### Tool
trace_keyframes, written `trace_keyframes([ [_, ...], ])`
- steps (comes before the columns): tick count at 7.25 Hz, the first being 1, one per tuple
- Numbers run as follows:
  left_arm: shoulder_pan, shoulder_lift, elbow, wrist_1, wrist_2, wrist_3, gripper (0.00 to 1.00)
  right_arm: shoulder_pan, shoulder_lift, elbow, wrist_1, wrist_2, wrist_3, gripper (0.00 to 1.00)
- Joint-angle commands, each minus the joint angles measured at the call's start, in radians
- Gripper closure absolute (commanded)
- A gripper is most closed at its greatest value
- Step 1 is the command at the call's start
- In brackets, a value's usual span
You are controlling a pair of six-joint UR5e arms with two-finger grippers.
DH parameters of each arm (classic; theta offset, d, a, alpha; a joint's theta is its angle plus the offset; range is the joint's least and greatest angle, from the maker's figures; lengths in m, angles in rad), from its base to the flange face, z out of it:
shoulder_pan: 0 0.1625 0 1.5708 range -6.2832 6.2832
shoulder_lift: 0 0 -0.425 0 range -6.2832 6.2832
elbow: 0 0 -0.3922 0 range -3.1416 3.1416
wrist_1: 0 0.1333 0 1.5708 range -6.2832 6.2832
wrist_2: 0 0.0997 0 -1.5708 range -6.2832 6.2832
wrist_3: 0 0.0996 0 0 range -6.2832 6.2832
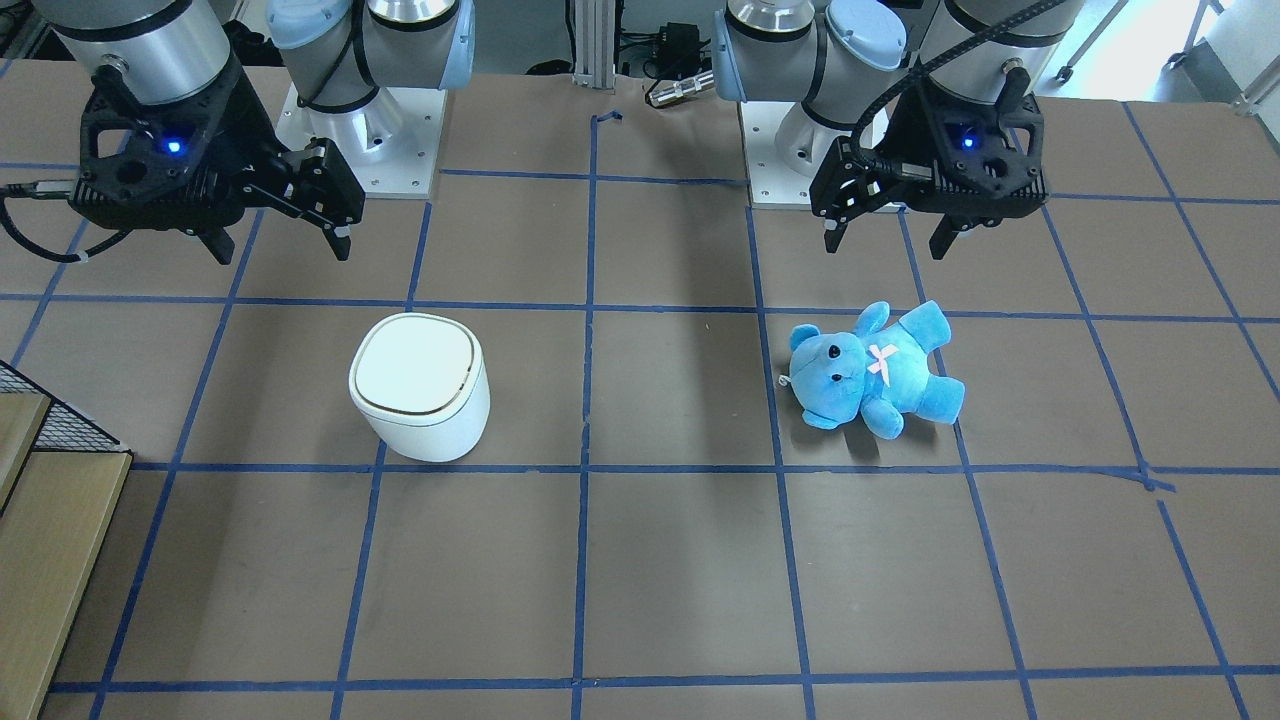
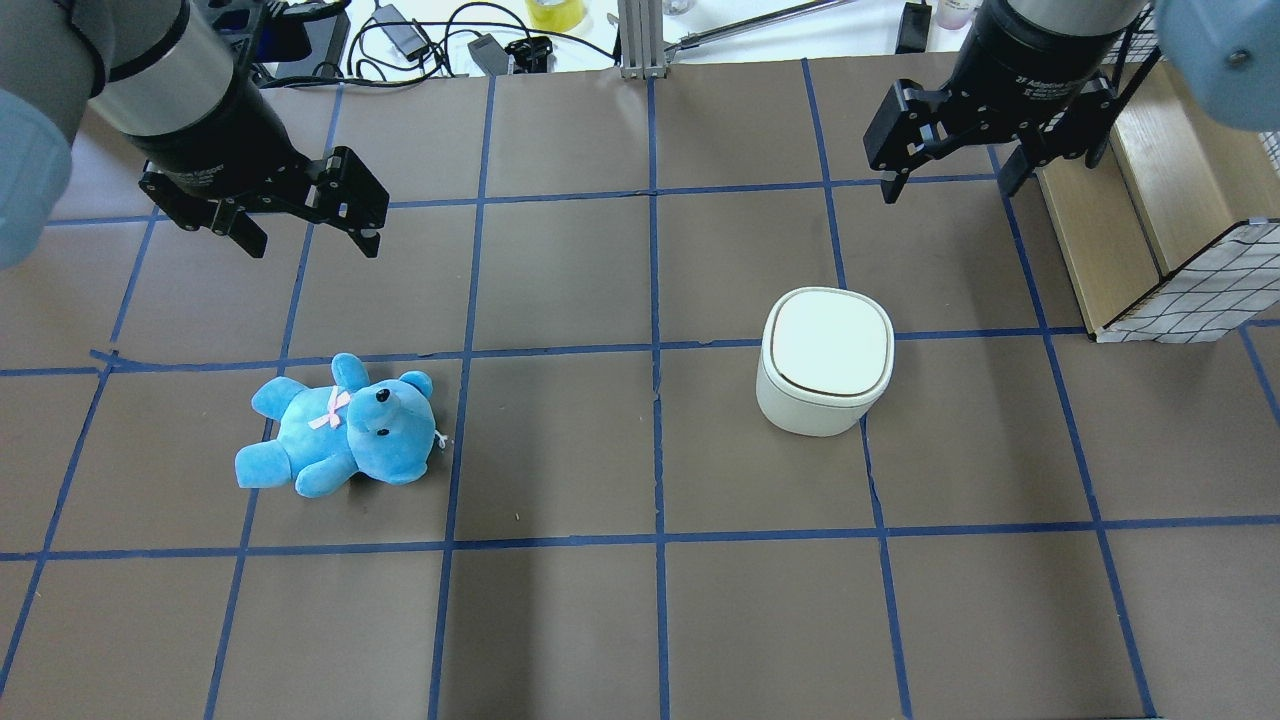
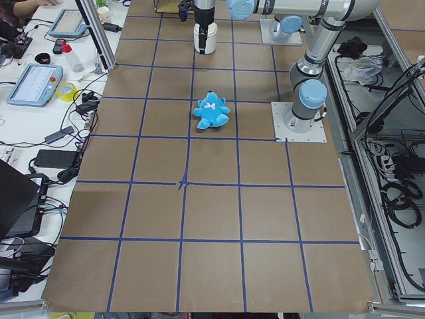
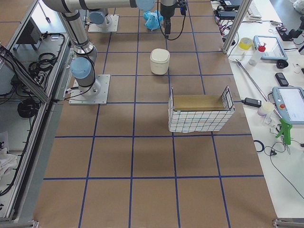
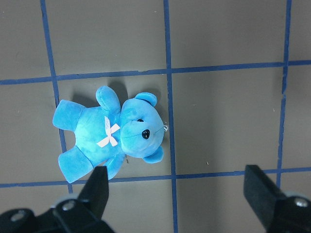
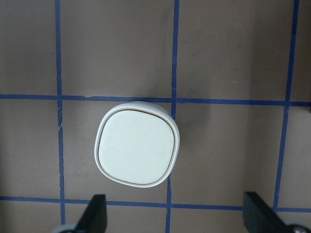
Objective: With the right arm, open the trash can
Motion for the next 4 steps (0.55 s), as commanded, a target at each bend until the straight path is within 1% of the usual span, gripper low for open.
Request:
trace_keyframes([
  [1,0.000,0.000,0.000,0.000,0.000,0.000,0.00,0.002,-0.002,-0.002,-0.001,0.010,0.036,0.00],
  [2,0.000,0.000,0.000,0.000,0.000,0.000,0.00,0.005,-0.003,-0.003,-0.001,0.017,0.067,0.01],
  [3,0.000,0.000,0.000,0.000,0.000,0.000,0.00,0.006,-0.003,-0.002,0.000,0.018,0.085,0.22],
  [4,0.000,0.000,0.000,0.000,0.000,0.000,0.00,0.008,-0.003,0.000,0.002,0.041,0.100,0.54],
])
